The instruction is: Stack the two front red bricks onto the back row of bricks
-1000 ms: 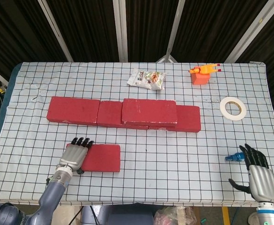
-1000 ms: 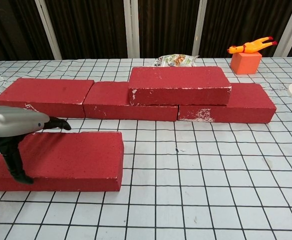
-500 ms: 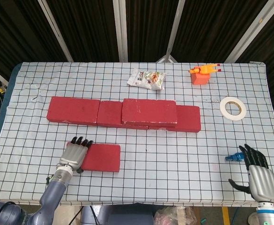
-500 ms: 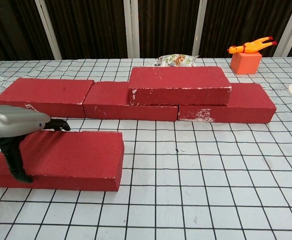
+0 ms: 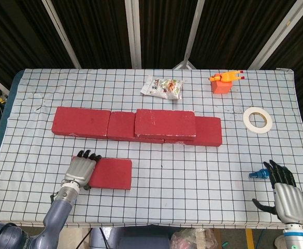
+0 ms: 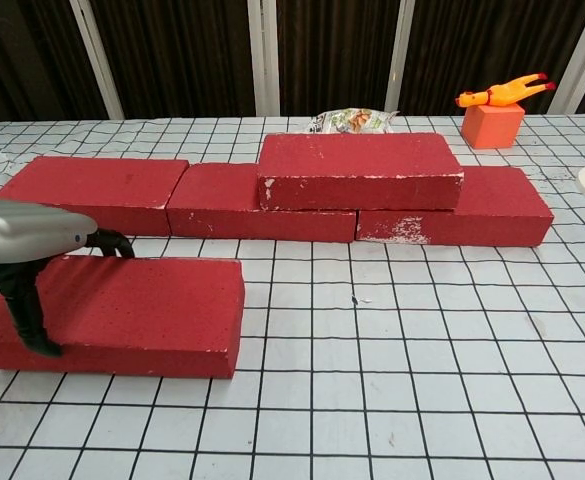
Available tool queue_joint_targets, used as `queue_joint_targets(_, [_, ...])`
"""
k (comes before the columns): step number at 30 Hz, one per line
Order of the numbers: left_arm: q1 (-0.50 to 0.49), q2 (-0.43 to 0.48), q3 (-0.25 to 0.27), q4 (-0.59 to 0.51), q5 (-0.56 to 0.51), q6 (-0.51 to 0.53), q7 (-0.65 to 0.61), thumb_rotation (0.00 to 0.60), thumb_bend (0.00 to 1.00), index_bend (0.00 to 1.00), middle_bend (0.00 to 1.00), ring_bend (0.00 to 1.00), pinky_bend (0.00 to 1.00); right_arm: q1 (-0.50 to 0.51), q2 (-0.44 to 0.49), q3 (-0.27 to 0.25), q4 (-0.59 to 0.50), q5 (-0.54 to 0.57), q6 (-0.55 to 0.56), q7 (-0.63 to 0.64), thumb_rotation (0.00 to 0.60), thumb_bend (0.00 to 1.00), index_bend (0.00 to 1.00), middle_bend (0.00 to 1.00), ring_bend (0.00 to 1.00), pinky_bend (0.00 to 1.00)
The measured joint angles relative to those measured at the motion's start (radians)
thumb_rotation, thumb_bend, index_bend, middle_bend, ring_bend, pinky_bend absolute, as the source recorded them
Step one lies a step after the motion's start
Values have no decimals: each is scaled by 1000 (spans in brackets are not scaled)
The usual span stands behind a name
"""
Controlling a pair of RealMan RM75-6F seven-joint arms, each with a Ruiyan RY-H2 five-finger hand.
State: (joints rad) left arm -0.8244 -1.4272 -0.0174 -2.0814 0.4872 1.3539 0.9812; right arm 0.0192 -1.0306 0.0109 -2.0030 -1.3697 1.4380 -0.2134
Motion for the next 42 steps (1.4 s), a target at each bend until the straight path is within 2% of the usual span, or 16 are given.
queue_joint_targets(10, [-5, 54, -20, -28, -4, -30, -33, 600, 1, 220, 180, 80, 112, 2, 4, 0, -2, 2, -6, 1, 600, 184, 51, 0, 0, 0])
queue_joint_targets(16, [-33, 133, -54, -84, -32, -60, -37, 600, 1, 215, 170, 80, 116, 1, 2, 2, -1, 5, -3, 0, 600, 184, 50, 0, 0, 0])
queue_joint_targets(19, [-61, 183, -83, -114, -88, -82, -28, 600, 1, 208, 170, 80, 116, 3, -2, 6, 0, 15, -4, -7, 600, 184, 51, 0, 0, 0])
queue_joint_targets(27, [-212, 332, -184, -148, -374, -133, 47, 600, 6, 218, 159, 73, 117, 11, -18, 17, 0, 57, -11, -51, 600, 184, 51, 0, 0, 0])
queue_joint_targets(29, [-254, 364, -207, -137, -433, -162, 62, 600, 6, 220, 159, 73, 116, 14, -25, 21, -1, 71, -12, -64, 600, 184, 51, 0, 0, 0])
queue_joint_targets(32, [-281, 388, -225, -100, -464, -226, 63, 600, 6, 226, 159, 72, 113, 20, -35, 29, 0, 96, -14, -87, 600, 184, 51, 0, 0, 0])
queue_joint_targets(42, [-329, 427, -225, 75, -443, -461, 13, 600, 6, 220, 157, 68, 100, 36, -63, 63, 9, 185, -9, -140, 600, 184, 51, 0, 0, 0])
